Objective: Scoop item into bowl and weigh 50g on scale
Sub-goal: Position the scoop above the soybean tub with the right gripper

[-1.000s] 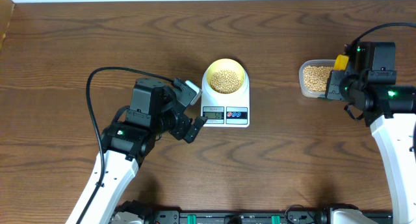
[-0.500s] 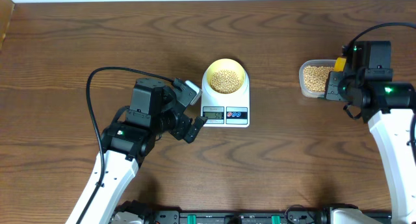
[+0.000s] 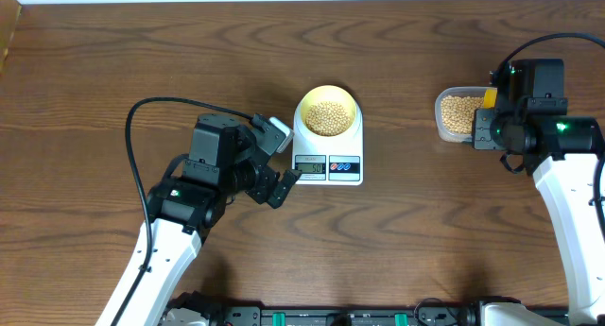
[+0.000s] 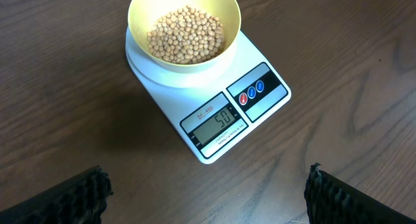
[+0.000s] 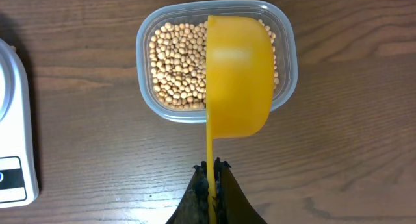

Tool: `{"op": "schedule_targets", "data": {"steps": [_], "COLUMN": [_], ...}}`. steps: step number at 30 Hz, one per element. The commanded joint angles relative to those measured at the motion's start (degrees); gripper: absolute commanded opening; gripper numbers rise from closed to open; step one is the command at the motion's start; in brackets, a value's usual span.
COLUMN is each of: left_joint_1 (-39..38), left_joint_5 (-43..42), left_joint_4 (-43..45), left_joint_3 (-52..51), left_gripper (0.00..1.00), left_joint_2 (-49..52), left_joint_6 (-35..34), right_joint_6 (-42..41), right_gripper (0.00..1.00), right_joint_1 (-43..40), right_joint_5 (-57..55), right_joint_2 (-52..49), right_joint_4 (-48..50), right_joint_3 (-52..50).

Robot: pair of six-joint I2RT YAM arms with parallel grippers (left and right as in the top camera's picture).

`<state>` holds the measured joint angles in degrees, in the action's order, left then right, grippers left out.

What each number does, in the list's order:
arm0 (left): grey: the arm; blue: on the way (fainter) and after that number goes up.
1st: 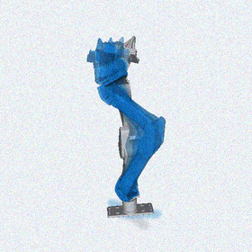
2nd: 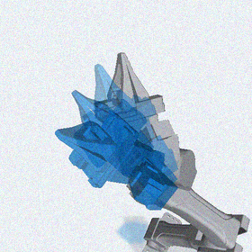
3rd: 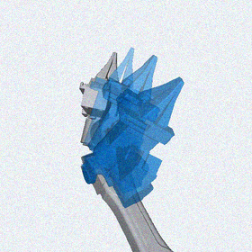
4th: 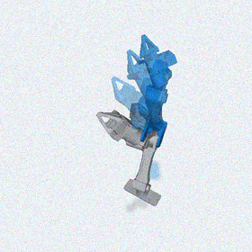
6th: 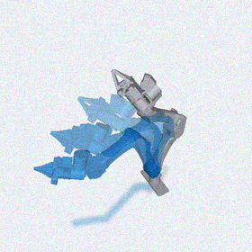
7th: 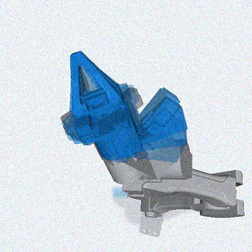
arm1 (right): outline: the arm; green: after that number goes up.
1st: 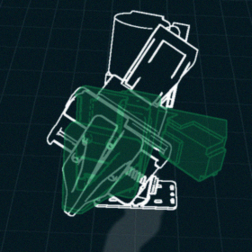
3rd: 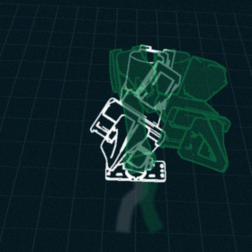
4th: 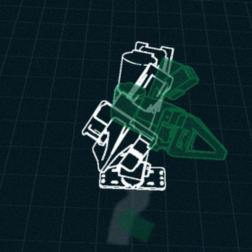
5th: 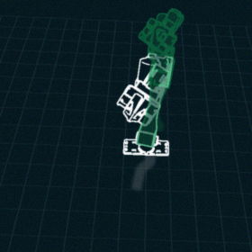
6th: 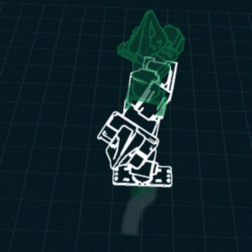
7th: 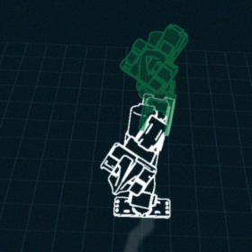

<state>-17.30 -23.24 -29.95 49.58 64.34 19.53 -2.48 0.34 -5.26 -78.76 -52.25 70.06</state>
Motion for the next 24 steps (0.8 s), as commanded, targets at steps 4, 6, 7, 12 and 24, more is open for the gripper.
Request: {"op": "schedule_targets", "data": {"steps": [4,6,7,12,24], "left_joint_1": [0.24,0.24,0.24,0.24,0.24], "left_joint_5": [-0.28,-0.28,-0.26,-0.26,-0.26], "left_joint_4": [0.07,0.07,0.07,0.07,0.07], "left_joint_3": [0.22,0.22,0.22,0.22,0.22], "left_gripper": [0.98,0.98,0.98,0.98,0.98], "left_joint_2": [-0.35,-0.35,-0.35,-0.35,-0.35], "left_joint_6": [0.13,0.13,0.13,0.13,0.13], "right_joint_6": [-5.77,-14.36,-17.64,-34.14,-56.89], "right_gripper": [0.01,0.01,0.01,0.01,0.01], "right_joint_1": [0.50,0.50,0.46,0.39,-1.68], "right_joint_5": [-0.74,0.35,0.79,1.11,-0.42], "right_joint_2": [-0.13,-0.13,-0.13,-0.13,-0.72], "right_joint_4": [0.20,0.13,0.15,0.15,2.23], "right_joint_3": [0.33,0.33,0.33,0.31,0.31]}}
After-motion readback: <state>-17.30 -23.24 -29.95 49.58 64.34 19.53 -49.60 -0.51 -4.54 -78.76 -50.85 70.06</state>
